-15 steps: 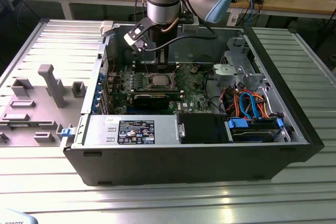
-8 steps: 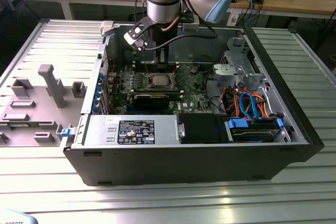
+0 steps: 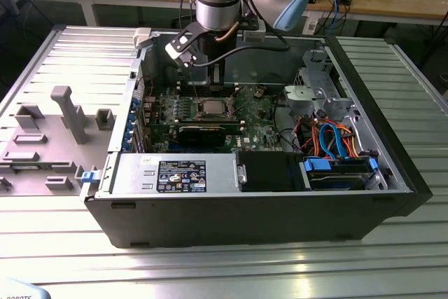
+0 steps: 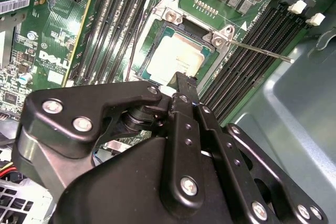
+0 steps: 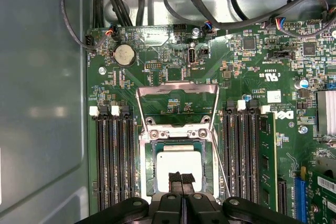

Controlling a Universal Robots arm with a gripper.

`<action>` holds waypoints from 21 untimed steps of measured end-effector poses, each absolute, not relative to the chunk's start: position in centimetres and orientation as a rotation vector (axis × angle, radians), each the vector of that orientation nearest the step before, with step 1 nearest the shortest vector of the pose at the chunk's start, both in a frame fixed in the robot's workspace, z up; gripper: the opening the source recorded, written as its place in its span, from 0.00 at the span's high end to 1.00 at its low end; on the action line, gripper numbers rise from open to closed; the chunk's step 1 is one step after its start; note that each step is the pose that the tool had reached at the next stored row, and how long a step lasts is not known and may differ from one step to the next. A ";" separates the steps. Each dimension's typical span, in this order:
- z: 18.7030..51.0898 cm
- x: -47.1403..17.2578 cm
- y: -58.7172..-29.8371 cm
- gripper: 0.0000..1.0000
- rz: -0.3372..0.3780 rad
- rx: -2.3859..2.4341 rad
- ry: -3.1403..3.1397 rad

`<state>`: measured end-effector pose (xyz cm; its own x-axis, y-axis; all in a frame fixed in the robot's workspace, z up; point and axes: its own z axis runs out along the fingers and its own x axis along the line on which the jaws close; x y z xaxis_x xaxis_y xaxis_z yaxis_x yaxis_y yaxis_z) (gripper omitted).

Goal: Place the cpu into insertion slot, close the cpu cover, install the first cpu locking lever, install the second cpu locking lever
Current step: 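Close the cpu cover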

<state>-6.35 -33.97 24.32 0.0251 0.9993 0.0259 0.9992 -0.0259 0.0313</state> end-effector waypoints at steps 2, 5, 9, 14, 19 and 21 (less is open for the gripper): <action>24.4 -6.4 -34.0 0.89 0.063 2.246 2.189; 24.9 -6.3 -34.0 0.89 0.059 2.245 2.188; 25.1 -6.3 -34.0 0.89 0.054 2.243 2.187; 25.4 -6.3 -34.0 0.89 0.054 2.243 2.187; 25.5 -6.2 -34.0 0.89 0.051 2.244 2.188; 25.5 -6.1 -34.0 0.89 0.050 2.245 2.189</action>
<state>-6.13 -33.96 25.51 0.0251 0.9995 0.0185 0.9993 -0.0256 0.0266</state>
